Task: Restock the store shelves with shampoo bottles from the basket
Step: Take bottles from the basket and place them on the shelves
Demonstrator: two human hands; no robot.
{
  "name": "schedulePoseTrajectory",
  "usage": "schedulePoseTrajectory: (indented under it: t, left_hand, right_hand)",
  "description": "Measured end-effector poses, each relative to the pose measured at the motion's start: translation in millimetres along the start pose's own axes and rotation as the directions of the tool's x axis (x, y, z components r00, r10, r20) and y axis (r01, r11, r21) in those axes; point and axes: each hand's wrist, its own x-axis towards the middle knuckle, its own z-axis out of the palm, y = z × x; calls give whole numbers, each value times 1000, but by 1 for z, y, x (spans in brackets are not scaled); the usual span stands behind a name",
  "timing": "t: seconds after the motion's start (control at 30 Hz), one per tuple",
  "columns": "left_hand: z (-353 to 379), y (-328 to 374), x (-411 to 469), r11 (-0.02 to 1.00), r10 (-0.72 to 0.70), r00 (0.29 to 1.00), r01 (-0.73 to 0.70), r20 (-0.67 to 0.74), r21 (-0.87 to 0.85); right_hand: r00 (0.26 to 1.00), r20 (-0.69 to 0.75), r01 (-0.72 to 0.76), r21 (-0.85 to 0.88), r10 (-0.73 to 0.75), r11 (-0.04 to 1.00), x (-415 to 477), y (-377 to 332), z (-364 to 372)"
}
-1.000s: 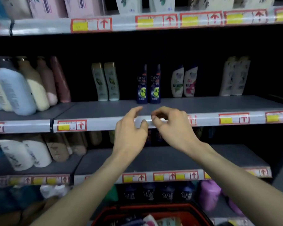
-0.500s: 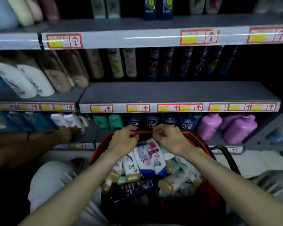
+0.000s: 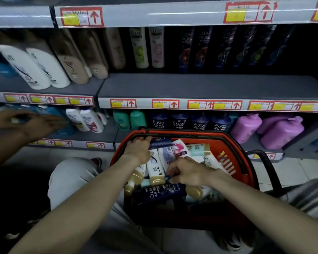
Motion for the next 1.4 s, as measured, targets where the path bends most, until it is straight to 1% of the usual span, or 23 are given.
schedulePoseTrajectory:
  t: [0.13,0.2,0.33,0.4,0.47,0.53,0.63,0.7,0.77,0.87,0.93,0.97,1.0,1.03,1.1,1.17,1.27,1.33,1.4]
  left_hand:
    - [-3,-5,3,1000,-21,1000,21,12,-20]
    - [-4,-7,3,998,-22,999,23,24,-52]
    - [-5,-8,2,987,-54,999,54,4,-152]
    - [-7,-7,1,978,-56,998,52,-12,-203]
    - [-11,-7,2,969,-39,999,37,-3,-245]
    - [-16,-9,2,972,-7,999,15,33,-235]
    - [-20,-13,-1,982,48,994,-30,97,-184]
    - [-23,-15,-5,977,77,988,-48,137,-207]
    - [-28,-18,-6,949,116,979,-61,165,-309]
    - [-38,-22,-6,875,181,959,-57,217,-480]
    - [-40,-22,-8,872,182,961,-60,207,-486]
    - [-41,-21,-8,865,174,968,-62,181,-498]
    - [-42,-18,-8,838,166,977,-67,137,-541]
    - [-43,-16,-8,788,162,984,-81,79,-610]
    - [-47,-10,-9,653,158,987,-129,-32,-747]
    - [-51,-5,-10,505,161,984,-153,-81,-849]
    - [-49,-4,-12,276,155,986,-102,-60,-956]
    - [-46,-2,-13,189,172,985,-60,-27,-980]
    - [-43,5,-15,111,165,986,4,22,-994]
  right_hand:
    - [998,66,21,-70,-16,997,-8,-4,3]
    - [997,69,38,-173,-26,984,-12,-6,6]
    - [994,62,104,-396,-86,912,-17,-10,18]
    - [996,40,93,-397,-84,913,-18,-11,26]
    - [998,23,56,-330,-51,942,-18,-11,30]
    - [999,28,37,-286,-30,958,-16,-10,31]
    - [997,80,44,-332,-19,942,-16,-11,34]
    - [995,101,61,-351,-27,935,-17,-11,36]
    - [993,105,72,-264,-45,962,-19,-8,33]
    - [994,102,52,-11,-50,999,-24,2,21]
    - [992,117,14,188,-36,982,-26,9,11]
    - [994,108,3,277,-34,961,-27,11,6]
    - [996,82,0,356,-32,934,-27,13,0]
    - [999,40,6,431,-25,902,-27,14,-4]
    - [997,-83,49,561,-3,827,-27,17,-13]
    - [977,-209,108,646,39,755,-26,20,-21]
    - [939,-329,185,733,103,655,-28,22,-32]
    - [927,-347,203,783,142,588,-28,22,-36]
    - [935,-310,183,838,172,515,-27,24,-38]
